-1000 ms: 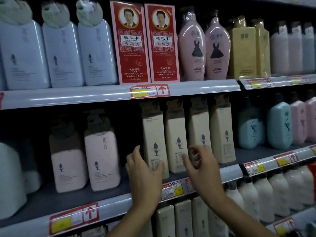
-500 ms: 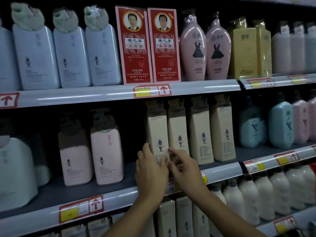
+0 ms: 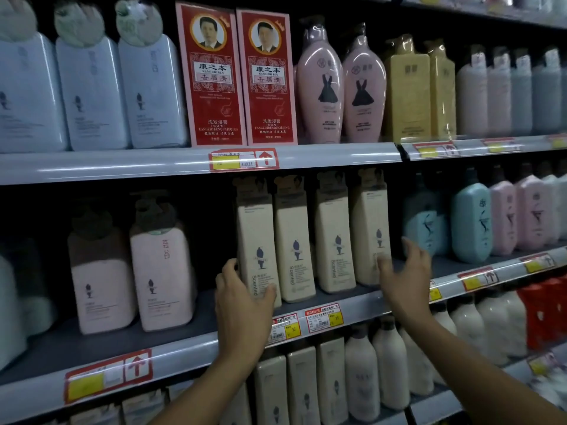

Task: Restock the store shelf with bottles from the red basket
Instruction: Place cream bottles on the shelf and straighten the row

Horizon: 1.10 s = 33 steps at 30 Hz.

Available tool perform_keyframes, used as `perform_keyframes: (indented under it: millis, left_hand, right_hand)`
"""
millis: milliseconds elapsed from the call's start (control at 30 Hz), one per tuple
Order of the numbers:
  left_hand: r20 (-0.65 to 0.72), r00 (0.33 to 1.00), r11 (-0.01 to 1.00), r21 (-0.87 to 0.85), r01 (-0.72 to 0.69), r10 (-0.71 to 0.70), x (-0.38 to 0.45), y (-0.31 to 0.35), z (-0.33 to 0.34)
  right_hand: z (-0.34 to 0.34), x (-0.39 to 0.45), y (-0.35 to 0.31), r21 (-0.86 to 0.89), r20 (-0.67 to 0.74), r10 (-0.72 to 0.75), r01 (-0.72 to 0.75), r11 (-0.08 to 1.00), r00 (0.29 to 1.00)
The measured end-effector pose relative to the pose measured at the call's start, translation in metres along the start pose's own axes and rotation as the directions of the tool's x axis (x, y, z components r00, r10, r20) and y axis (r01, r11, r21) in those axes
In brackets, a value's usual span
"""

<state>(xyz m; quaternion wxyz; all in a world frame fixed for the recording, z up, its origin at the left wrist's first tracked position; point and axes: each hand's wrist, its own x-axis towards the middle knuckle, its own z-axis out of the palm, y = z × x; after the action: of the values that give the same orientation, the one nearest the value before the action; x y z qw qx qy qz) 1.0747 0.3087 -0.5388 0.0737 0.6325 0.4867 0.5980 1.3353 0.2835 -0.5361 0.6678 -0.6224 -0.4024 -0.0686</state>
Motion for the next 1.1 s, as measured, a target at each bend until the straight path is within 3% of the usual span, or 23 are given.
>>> perform_keyframes:
  millis: [167, 333, 500, 600, 700, 800, 867, 967, 1033, 1100]
  left_hand:
    - [0.002, 1.000, 0.999, 0.028, -0.015, 0.015, 0.000, -0.003, 0.002]
    - [0.004, 1.000, 1.000, 0.024, -0.021, 0.021, -0.001, -0.004, 0.000]
    - [0.010, 1.000, 1.000, 0.020, -0.009, 0.009, -0.001, -0.003, 0.000]
    - [0.029, 0.999, 1.000, 0.004, 0.015, -0.015, 0.000, 0.000, -0.005]
    - [0.037, 0.999, 1.000, -0.006, 0.020, -0.020, 0.002, 0.005, -0.015]
    - [0.064, 0.998, 1.000, -0.001, 0.015, -0.015, 0.002, 0.011, -0.032]
    - [0.079, 0.997, 1.000, 0.000, 0.015, -0.015, 0.001, 0.016, -0.049]
    - [0.114, 0.993, 1.000, 0.016, -0.024, 0.022, -0.005, 0.015, -0.084]
    - [0.151, 0.985, 0.994, 0.059, -0.089, 0.079, -0.015, 0.006, -0.115]
    - [0.209, 0.971, 0.982, 0.125, -0.142, 0.114, -0.027, -0.009, -0.150]
  right_hand:
    - [0.003, 0.016, 0.016, 0.004, 0.173, 0.086, -0.088, 0.996, 0.981]
    - [0.007, 0.010, 0.019, -0.003, 0.154, 0.028, -0.028, 1.000, 0.988]
    - [0.000, 0.012, 0.018, 0.023, 0.188, 0.054, -0.060, 0.998, 0.981]
    - [0.002, -0.002, 0.005, -0.047, 0.051, 0.032, -0.030, 0.998, 0.998]
    - [0.010, -0.029, -0.023, -0.063, -0.067, -0.126, 0.122, 0.990, 0.990]
    - [0.018, -0.052, -0.054, 0.013, 0.133, -0.168, 0.168, 0.986, 0.977]
    - [0.022, -0.069, -0.072, 0.013, 0.313, -0.160, 0.164, 0.986, 0.936]
    - [0.023, -0.105, -0.096, -0.004, 0.478, -0.182, 0.210, 0.978, 0.859]
    - [0.021, -0.134, -0.110, 0.001, 0.600, -0.195, 0.244, 0.970, 0.776]
    - [0.016, -0.166, -0.120, -0.029, 0.776, -0.188, 0.331, 0.943, 0.603]
